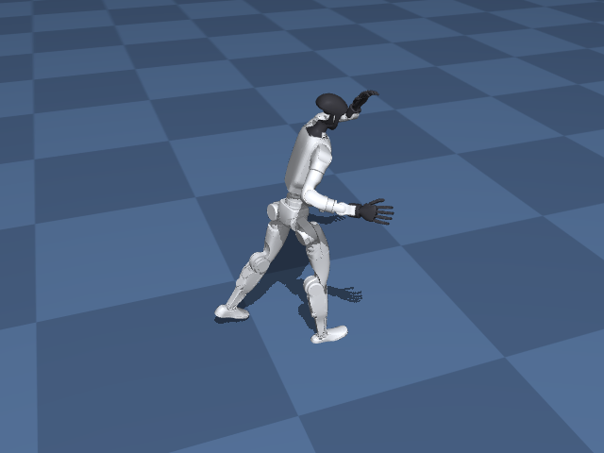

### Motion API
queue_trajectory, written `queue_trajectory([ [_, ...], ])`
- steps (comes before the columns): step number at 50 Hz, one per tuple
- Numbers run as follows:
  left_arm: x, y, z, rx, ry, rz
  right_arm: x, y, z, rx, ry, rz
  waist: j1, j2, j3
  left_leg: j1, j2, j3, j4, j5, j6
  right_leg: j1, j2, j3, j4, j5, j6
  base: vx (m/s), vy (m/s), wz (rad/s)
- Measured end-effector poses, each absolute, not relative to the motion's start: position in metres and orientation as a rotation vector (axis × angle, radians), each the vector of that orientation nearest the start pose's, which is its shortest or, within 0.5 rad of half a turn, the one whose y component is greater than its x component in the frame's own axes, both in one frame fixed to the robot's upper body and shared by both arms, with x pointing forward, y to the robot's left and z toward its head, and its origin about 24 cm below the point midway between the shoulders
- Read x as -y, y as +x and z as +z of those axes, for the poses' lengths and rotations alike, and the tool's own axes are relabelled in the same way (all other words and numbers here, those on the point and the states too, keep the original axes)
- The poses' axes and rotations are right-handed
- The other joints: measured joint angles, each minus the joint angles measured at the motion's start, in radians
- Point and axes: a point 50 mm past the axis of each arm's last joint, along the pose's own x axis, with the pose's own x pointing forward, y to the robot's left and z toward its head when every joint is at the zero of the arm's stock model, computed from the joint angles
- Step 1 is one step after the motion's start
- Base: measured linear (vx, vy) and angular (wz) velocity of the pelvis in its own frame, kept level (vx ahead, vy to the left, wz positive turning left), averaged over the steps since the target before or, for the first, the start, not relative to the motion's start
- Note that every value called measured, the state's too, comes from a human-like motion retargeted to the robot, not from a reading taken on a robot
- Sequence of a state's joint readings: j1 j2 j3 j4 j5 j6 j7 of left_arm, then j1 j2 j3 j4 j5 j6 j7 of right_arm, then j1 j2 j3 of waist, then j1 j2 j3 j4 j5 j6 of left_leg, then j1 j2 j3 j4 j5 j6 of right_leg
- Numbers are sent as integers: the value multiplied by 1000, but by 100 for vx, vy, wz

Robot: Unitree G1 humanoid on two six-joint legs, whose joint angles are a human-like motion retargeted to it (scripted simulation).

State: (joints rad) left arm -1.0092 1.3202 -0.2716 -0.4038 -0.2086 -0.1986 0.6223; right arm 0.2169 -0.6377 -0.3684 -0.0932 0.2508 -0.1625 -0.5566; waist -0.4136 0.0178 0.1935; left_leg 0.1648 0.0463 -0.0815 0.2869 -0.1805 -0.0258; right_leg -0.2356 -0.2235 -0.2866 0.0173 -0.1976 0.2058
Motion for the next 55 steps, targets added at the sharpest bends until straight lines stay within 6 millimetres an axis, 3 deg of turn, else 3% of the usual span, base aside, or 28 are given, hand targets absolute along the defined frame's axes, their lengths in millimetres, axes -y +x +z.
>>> queue_trajectory([
  [3, -123, 198, 391, 1597, 702, -111, 375, 181, 173, 522, -327, -1106, 87, -13, 33, -2, 13, 49, 268, -95, 86, -9, -22, -2, 126, 22, -52, 113, -43, -58],
  [5, -105, 203, 375, 1577, 710, -230, 383, 187, 209, 703, -239, -1231, 152, -8, 64, -59, 56, 89, 522, -222, 144, -43, -2, 13, 363, -103, -98, 107, -34, -91],
  [7, -106, 218, 347, 1479, 714, -254, 375, 202, 242, 852, -143, -1269, 201, -23, 84, -134, 79, 113, 714, -331, 197, -56, 14, 26, 543, -230, -117, 106, -32, -79],
  [8, -113, 228, 328, 1394, 710, -232, 368, 214, 258, 876, -165, -1275, 226, -35, 85, -186, 76, 124, 781, -373, 224, -56, 20, 35, 588, -269, -124, 104, -30, -82],
  [10, -140, 245, 281, 1154, 620, -153, 334, 234, 294, 1014, -104, -1191, 286, -61, 61, -313, 36, 140, 833, -418, 267, -38, 38, 63, 577, -289, -138, 102, -27, -98],
  [13, -193, 247, 198, 752, 453, 47, 273, 244, 324, 1187, -118, -976, 440, -132, 12, -458, -63, 181, 646, -395, 272, 35, 56, 145, 425, -184, -139, 106, -18, -135],
  [15, -228, 230, 150, 536, 420, 186, 231, 234, 335, 1352, -31, -691, 571, -181, 1, -483, -102, 223, 389, -325, 230, 112, 64, 201, 310, -58, -113, 114, -5, -147],
  [17, -262, 204, 112, 340, 428, 326, 202, 228, 335, 1413, -95, -560, 690, -190, -4, -455, -103, 261, 82, -201, 149, 199, 94, 258, 236, 79, -63, 119, 7, -125],
  [20, -309, 146, 72, 87, 442, 531, 146, 221, 330, 1462, -179, -183, 794, -119, -25, -415, -54, 332, -258, 29, -1, 321, 183, 351, 248, 214, 1, 122, 17, -72],
  [22, -337, 110, 69, 10, 432, 682, 109, 210, 328, 1508, -237, 73, 818, -49, -43, -428, -3, 485, -333, 179, -93, 315, 220, 319, 443, 186, -10, 117, 21, -20],
  [23, -350, 97, 74, 9, 412, 766, 93, 202, 327, 1542, -268, 184, 826, -21, -47, -438, 16, 595, -330, 215, -111, 281, 208, 268, 590, 138, -33, 108, 24, 14],
  [24, -362, 90, 82, 36, 381, 851, 80, 194, 327, 1577, -299, 282, 832, -5, -44, -446, 23, 681, -293, 173, -89, 240, 166, 215, 741, 80, -61, 102, 25, 39],
  [25, -373, 86, 91, 78, 341, 935, 69, 185, 325, 1611, -332, 373, 837, 6, -37, -452, 22, 756, -238, 92, -47, 196, 109, 161, 895, 18, -91, 93, 27, 80],
  [27, -388, 98, 110, 239, 171, 1093, 56, 174, 317, 1635, -411, 513, 826, -10, 0, -492, -12, 727, -20, -175, 101, 108, -41, 135, 1149, -95, -132, 83, 25, 145],
  [29, -391, 129, 130, 438, -105, 1192, 52, 184, 299, 1560, -528, 556, 787, -21, 51, -563, -45, 627, 239, -337, 211, 37, -133, 159, 1304, -186, -157, 71, 17, 247],
  [30, -390, 149, 142, 518, -223, 1207, 55, 195, 285, 1487, -604, 548, 758, -15, 74, -597, -59, 579, 351, -378, 235, 5, -153, 173, 1350, -225, -166, 64, 13, 317],
  [32, -365, 192, 174, 701, -555, 1117, 74, 232, 244, 1231, -753, 457, 681, 27, 106, -602, -103, 482, 413, -384, 207, -55, -140, 185, 1330, -256, -178, 61, 12, 359],
  [33, -350, 209, 194, 764, -540, 1018, 93, 248, 221, 1092, -829, 403, 635, 61, 117, -581, -130, 418, 394, -372, 186, -76, -121, 183, 1281, -255, -183, 60, 11, 388],
  [35, -309, 229, 239, 904, -289, 626, 140, 261, 177, 820, -897, 301, 527, 135, 130, -501, -174, 272, 298, -319, 136, -89, -70, 167, 1106, -239, -191, 60, 8, 411],
  [37, -289, 223, 280, 1042, 525, 612, 191, 247, 150, 623, -840, 149, 394, 203, 136, -408, -189, 136, 185, -221, 74, -60, -14, 147, 832, -180, -182, 62, 3, 440],
  [38, -271, 218, 298, 1133, 728, 529, 213, 236, 138, 532, -789, 60, 325, 229, 135, -371, -192, 83, 140, -168, 36, -42, 9, 143, 677, -129, -168, 64, -4, 451],
  [40, -230, 204, 326, 1310, 914, 333, 252, 212, 117, 376, -709, -126, 187, 251, 129, -312, -204, 17, 85, -78, -30, -5, 24, 158, 371, -5, -118, 65, -13, 454],
  [43, -169, 185, 346, 1454, 639, -159, 295, 179, 100, 207, -705, -359, 14, 216, 108, -231, -218, 34, 94, -63, -81, 26, -21, 242, 85, 93, -13, 67, -28, 424],
  [45, -145, 179, 359, 1631, 863, -38, 323, 157, 108, 174, -758, -488, -65, 181, 90, -226, -209, 96, 211, -127, -77, 36, -77, 284, 10, 150, 40, 60, -38, 356],
  [47, -121, 172, 360, 1727, 841, -99, 347, 142, 123, 180, -792, -610, -99, 139, 79, -285, -176, 163, 453, -229, -27, 54, -134, 268, 45, 137, 44, 47, -43, 275],
  [50, -100, 178, 343, 1631, 623, -365, 382, 133, 155, 291, -790, -898, -64, 106, 111, -419, -84, 190, 852, -403, 84, 40, -130, 195, 284, -113, 13, 35, -42, 161],
  [52, -105, 208, 307, 1360, 499, -401, 395, 139, 183, 478, -686, -1150, -9, 85, 148, -487, -29, 204, 1024, -500, 153, 5, -117, 159, 484, -250, -21, 33, -32, 80],
  [55, -140, 255, 209, 816, 431, -245, 387, 156, 233, 864, -359, -1381, 110, 42, 151, -576, 31, 287, 1105, -553, 233, -3, -124, 129, 608, -310, -74, 38, -19, 49],
])
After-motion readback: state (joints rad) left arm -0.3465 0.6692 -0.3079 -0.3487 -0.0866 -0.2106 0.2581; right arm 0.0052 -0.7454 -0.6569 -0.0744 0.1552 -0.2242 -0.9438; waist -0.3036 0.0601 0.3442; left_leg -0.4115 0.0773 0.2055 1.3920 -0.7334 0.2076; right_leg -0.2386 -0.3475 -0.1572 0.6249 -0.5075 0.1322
